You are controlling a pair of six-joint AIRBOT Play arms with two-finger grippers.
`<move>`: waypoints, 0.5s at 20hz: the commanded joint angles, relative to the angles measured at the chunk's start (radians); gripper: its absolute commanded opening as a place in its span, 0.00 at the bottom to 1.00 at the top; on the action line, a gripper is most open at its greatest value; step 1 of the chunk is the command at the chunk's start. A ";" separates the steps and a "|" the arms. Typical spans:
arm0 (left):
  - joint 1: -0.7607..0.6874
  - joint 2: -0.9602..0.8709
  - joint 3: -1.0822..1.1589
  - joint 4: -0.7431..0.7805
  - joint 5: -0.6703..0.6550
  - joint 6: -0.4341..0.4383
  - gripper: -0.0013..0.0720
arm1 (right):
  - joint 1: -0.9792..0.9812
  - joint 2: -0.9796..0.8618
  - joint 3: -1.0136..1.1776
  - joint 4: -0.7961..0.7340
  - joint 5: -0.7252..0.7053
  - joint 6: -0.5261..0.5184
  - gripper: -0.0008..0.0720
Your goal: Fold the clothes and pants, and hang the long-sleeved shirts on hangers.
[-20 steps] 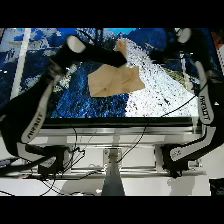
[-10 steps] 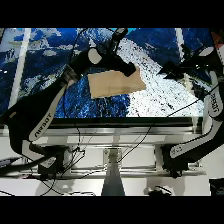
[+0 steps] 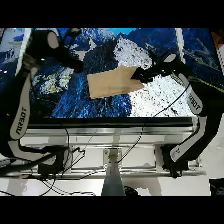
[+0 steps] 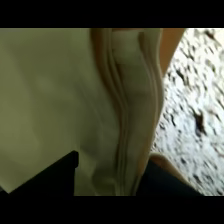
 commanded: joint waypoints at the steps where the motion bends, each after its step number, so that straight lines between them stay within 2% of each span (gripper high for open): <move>1: 0.121 0.045 0.001 0.085 -0.092 -0.051 0.53 | 0.081 -0.006 0.004 0.027 -0.039 0.000 0.24; 2: 0.142 0.058 0.001 0.085 -0.092 -0.051 0.36 | 0.088 -0.006 0.019 0.022 -0.025 0.001 0.06; 5: 0.172 0.121 0.001 0.085 -0.088 -0.054 0.16 | 0.072 0.058 0.064 -0.043 -0.040 0.014 0.03; 7: 0.172 0.169 0.001 0.076 -0.087 -0.054 0.15 | 0.038 0.148 0.079 -0.151 -0.096 0.098 0.03; 10: 0.169 0.206 0.001 -0.018 -0.088 -0.054 0.16 | -0.057 0.323 0.081 -0.391 -0.130 0.304 0.03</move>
